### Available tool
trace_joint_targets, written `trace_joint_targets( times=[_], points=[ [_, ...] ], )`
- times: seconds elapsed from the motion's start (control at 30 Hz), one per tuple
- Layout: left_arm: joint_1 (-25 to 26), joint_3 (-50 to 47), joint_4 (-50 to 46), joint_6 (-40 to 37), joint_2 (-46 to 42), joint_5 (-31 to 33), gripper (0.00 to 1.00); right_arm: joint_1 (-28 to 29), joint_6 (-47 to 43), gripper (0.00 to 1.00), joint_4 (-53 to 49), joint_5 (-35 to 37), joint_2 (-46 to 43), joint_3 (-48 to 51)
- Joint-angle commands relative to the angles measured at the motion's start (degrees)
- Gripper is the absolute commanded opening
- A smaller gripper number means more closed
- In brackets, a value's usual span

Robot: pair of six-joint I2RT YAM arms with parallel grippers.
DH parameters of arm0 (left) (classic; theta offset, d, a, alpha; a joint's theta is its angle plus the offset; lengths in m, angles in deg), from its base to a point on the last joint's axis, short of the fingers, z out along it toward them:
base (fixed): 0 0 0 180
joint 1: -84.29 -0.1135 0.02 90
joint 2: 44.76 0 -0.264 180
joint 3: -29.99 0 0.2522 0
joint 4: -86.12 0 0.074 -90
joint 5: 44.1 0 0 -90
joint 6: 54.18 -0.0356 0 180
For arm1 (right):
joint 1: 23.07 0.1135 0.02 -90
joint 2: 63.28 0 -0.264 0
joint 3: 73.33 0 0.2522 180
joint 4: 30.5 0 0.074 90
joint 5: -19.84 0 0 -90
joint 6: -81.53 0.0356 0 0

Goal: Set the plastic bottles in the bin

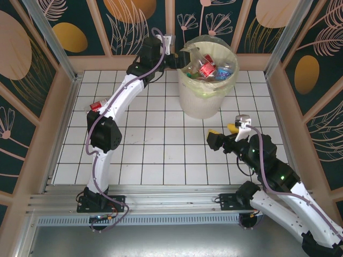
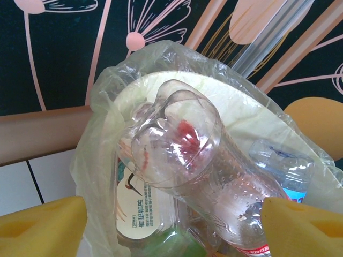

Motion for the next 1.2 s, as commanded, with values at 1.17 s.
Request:
trace_joint_targets(
  times=[1.17],
  points=[
    [-19.8, -45.7, -2.7, -27.7, -24.7, 23.3, 0.98, 0.3, 1.1, 0.98, 13.9, -13.3, 5.8, 6.1]
  ],
)
